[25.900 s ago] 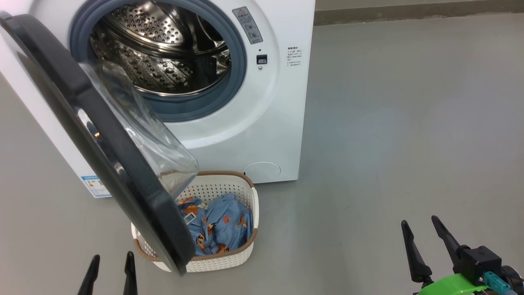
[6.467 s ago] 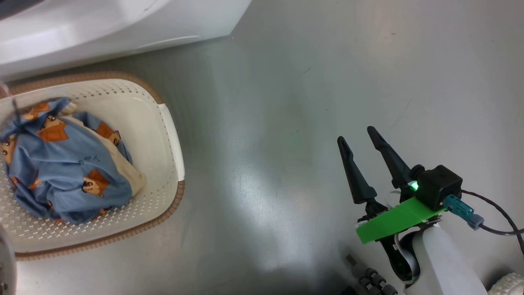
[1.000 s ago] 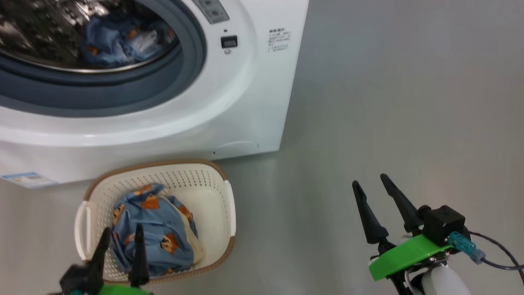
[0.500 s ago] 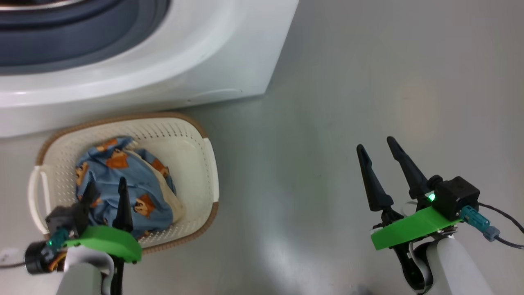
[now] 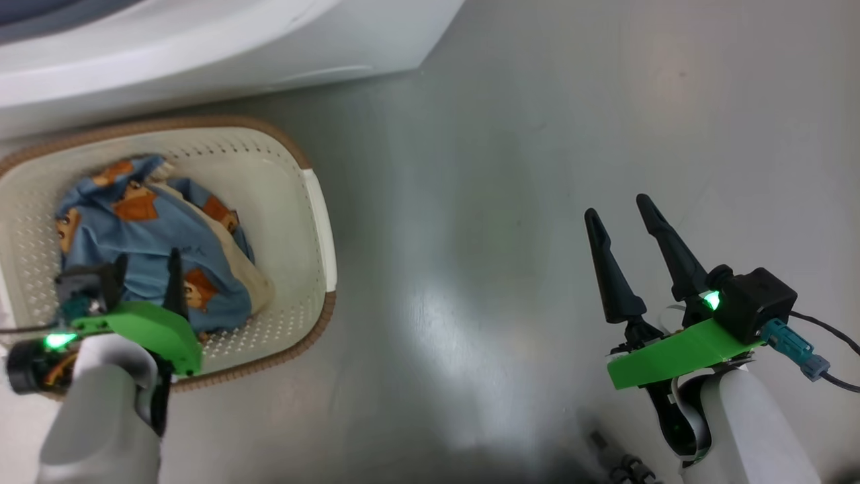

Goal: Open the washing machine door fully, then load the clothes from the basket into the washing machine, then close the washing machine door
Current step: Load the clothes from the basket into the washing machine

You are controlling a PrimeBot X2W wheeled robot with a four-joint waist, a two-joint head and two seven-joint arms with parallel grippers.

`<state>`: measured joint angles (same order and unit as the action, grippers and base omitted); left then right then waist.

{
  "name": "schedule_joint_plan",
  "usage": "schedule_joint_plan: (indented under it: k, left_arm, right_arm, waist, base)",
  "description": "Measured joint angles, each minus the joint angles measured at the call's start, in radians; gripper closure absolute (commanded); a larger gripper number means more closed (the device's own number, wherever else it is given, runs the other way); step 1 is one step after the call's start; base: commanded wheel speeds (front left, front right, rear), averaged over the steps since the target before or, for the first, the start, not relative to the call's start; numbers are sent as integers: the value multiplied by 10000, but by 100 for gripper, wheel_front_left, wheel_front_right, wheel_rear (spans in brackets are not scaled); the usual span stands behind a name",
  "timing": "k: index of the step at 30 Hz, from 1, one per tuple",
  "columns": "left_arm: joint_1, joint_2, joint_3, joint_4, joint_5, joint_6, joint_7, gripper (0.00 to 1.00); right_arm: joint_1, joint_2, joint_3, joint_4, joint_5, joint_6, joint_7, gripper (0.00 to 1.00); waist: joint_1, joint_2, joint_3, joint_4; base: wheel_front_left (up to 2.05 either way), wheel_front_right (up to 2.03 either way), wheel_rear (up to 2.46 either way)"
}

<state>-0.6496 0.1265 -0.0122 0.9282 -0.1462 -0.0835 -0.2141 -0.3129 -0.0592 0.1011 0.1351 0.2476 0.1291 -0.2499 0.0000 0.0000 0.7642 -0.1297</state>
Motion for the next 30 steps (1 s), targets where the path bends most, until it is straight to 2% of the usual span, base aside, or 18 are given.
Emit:
schedule_joint_plan:
  k: [10,16,18,30]
  left_arm:
    - [-1511,449,19,1306,-19,88,662,0]
    - [-2373,587,94,2004,-178,132,1313,0]
    - [-2685,694,127,2399,-249,261,1827,0]
    - [-4036,941,6,3047,-290,364,2959,0]
  right_arm:
    - [-331,25,33,-155,13,0,-2,0]
    - [-358,31,17,-182,15,0,-2,0]
    - [-362,35,25,-234,42,0,0,0]
    - [-363,40,-48,-548,104,0,-33,0]
  waist:
    - [0,0,977,-183]
    - [0,0,1477,-293]
    - [0,0,1669,-346]
    - [0,0,2378,-423]
  base:
    - [0,0,0]
    - [0,0,0]
    - [0,0,0]
    - [0,0,0]
